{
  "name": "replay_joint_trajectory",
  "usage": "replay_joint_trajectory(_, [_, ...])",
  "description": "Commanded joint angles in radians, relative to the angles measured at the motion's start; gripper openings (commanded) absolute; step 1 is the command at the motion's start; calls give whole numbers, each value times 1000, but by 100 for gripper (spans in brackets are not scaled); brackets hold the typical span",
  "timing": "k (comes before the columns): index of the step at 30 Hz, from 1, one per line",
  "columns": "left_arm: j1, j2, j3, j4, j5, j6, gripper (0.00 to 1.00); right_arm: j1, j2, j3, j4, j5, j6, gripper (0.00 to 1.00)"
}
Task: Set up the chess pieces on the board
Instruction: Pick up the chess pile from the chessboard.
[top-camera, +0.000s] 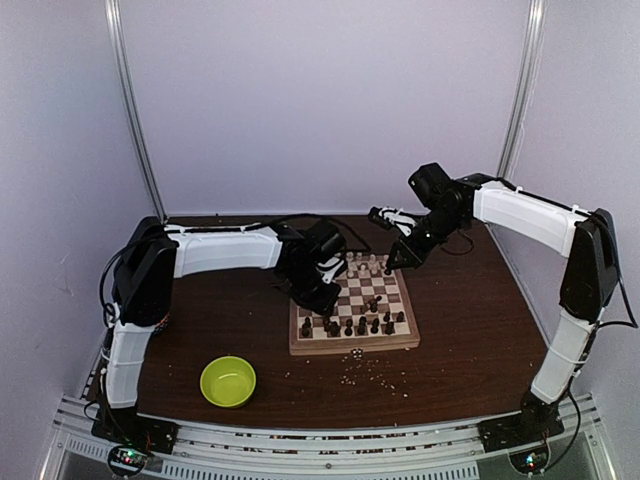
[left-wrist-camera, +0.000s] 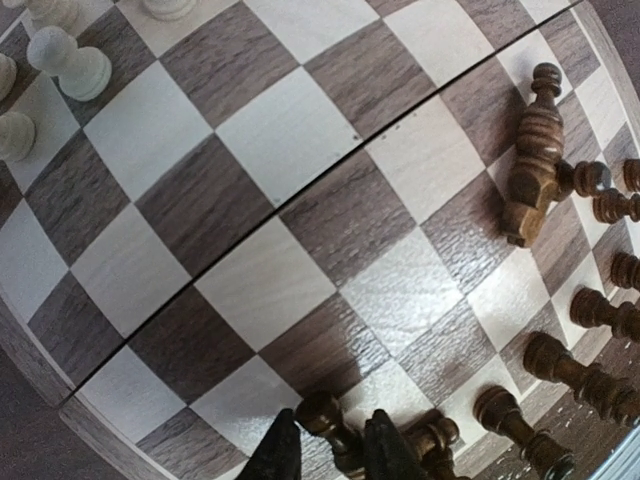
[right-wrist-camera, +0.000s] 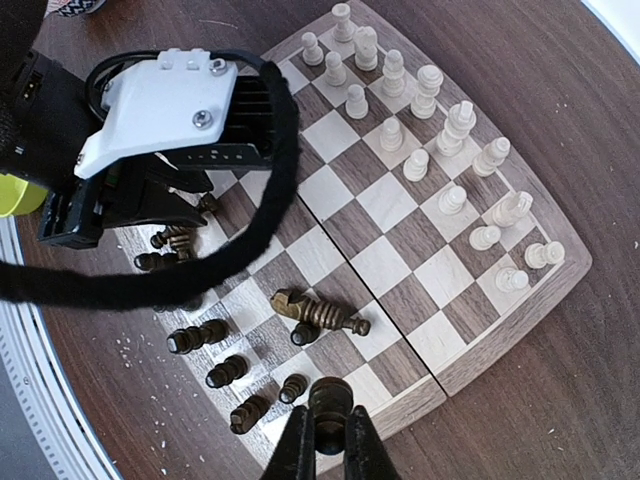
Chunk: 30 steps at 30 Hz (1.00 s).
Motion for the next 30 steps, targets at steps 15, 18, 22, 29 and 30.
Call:
replay_joint_trajectory(15, [20, 75, 107, -27, -10, 4, 16, -7, -24, -14, 16, -27, 7, 9])
replay_joint_trajectory(18, [54, 67, 93, -1, -19, 8, 15, -7, -21, -14, 18, -31, 9, 9])
replay_joint_trajectory(22, [98, 41, 49, 64, -17, 11, 12, -4, -18, -12, 22, -40, 13, 9])
replay_joint_trajectory(29, [146, 32, 16, 102, -2, 30, 11, 57, 10, 25, 13, -23, -12, 9])
replay_joint_trajectory(30, [150, 29, 7, 113, 4, 34, 11, 74, 23, 39, 6, -9, -21, 9])
